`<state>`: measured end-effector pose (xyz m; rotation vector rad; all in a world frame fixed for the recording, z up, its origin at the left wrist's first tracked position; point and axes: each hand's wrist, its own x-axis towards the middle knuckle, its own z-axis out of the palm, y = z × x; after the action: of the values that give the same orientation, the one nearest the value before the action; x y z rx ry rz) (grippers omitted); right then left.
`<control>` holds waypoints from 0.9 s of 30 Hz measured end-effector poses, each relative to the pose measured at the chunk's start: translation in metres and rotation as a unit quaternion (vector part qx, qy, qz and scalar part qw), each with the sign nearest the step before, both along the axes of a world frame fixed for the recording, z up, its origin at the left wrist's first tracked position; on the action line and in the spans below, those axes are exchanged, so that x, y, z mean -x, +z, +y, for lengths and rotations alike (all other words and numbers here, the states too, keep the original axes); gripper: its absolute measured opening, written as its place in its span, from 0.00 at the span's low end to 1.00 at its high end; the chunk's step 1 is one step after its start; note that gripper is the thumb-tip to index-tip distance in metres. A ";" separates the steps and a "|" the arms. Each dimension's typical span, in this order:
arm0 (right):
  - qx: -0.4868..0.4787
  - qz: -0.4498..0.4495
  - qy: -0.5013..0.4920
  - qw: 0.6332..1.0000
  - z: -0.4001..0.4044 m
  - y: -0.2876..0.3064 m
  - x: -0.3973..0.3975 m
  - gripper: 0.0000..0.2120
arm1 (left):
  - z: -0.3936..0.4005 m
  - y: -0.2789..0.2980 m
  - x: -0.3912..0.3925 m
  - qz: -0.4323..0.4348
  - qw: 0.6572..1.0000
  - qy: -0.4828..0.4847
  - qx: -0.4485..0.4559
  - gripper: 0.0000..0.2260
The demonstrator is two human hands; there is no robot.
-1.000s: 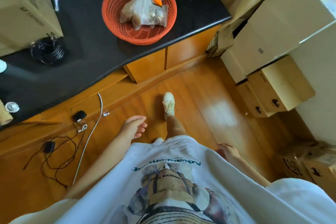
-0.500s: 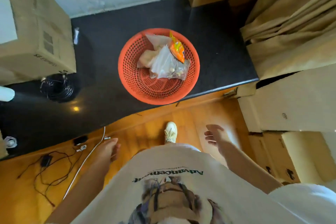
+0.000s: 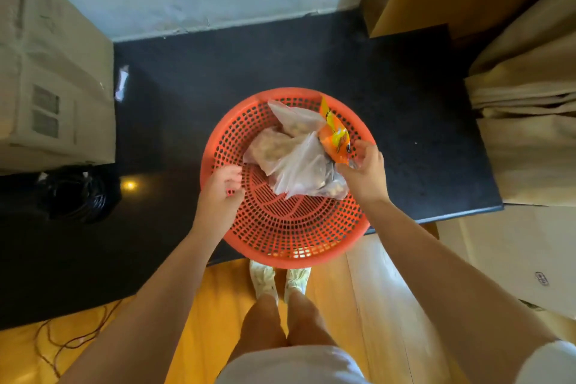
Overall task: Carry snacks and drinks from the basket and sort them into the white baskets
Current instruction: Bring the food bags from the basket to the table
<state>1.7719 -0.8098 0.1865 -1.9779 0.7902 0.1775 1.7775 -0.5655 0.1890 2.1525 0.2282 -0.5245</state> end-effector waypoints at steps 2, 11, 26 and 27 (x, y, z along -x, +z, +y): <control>0.015 -0.019 0.001 1.000 0.008 -0.011 -0.009 0.29 | -0.014 -0.016 -0.023 -0.040 0.996 -0.058 -0.050 0.22; 0.060 -0.061 -0.015 0.996 0.017 -0.045 -0.024 0.34 | -0.026 -0.075 -0.068 -0.126 0.942 -0.259 -0.174 0.37; -0.054 -0.067 -0.097 0.992 0.000 -0.014 -0.019 0.18 | -0.030 -0.043 -0.089 -0.129 0.955 -0.247 -0.102 0.19; -0.079 -0.065 -0.107 0.989 -0.004 -0.008 -0.014 0.16 | -0.028 -0.036 -0.085 -0.115 0.965 -0.222 -0.083 0.19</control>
<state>1.7856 -0.8133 0.1785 -1.7238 0.8698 -0.0164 1.8622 -0.5935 0.1530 2.4159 -0.3603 -0.5119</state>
